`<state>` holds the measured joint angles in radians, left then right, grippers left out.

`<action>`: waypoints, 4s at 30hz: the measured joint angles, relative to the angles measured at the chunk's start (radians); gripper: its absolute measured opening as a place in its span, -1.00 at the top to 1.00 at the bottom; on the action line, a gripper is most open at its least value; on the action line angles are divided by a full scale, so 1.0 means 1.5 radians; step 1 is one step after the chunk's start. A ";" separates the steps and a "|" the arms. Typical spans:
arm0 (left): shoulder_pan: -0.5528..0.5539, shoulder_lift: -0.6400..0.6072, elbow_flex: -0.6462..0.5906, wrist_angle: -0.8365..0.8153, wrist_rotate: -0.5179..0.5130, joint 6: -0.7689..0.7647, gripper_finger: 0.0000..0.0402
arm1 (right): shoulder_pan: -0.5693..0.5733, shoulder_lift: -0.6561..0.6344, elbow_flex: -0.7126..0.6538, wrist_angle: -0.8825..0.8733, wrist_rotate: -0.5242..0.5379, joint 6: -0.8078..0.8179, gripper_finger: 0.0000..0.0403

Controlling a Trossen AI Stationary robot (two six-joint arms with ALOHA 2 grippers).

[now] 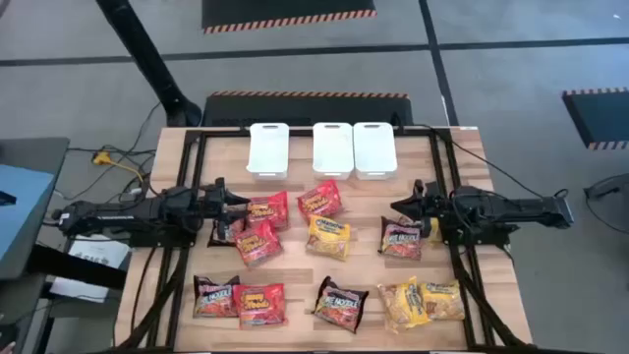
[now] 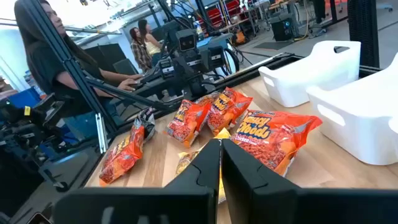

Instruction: Sort Maruchan noodles

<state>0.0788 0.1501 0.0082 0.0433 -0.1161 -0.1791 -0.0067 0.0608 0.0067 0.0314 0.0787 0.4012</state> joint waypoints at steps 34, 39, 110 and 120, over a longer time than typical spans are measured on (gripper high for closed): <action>0.000 0.000 0.000 0.000 0.000 0.000 0.18 | 0.000 0.000 0.000 0.000 0.000 0.000 0.79; 0.000 0.000 0.000 0.000 0.000 0.000 0.18 | 0.000 0.000 0.000 0.000 0.000 0.000 0.79; 0.000 0.000 0.000 0.001 -0.010 -0.205 0.18 | -0.001 -0.001 0.000 0.014 0.002 0.000 0.79; 0.000 0.000 0.008 0.023 -0.073 -0.258 0.18 | -0.001 -0.001 0.000 0.114 0.002 0.071 0.79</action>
<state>0.0790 0.1499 0.0208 0.0780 -0.2258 -0.5663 -0.0086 0.0586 0.0071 0.2027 0.0814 0.5076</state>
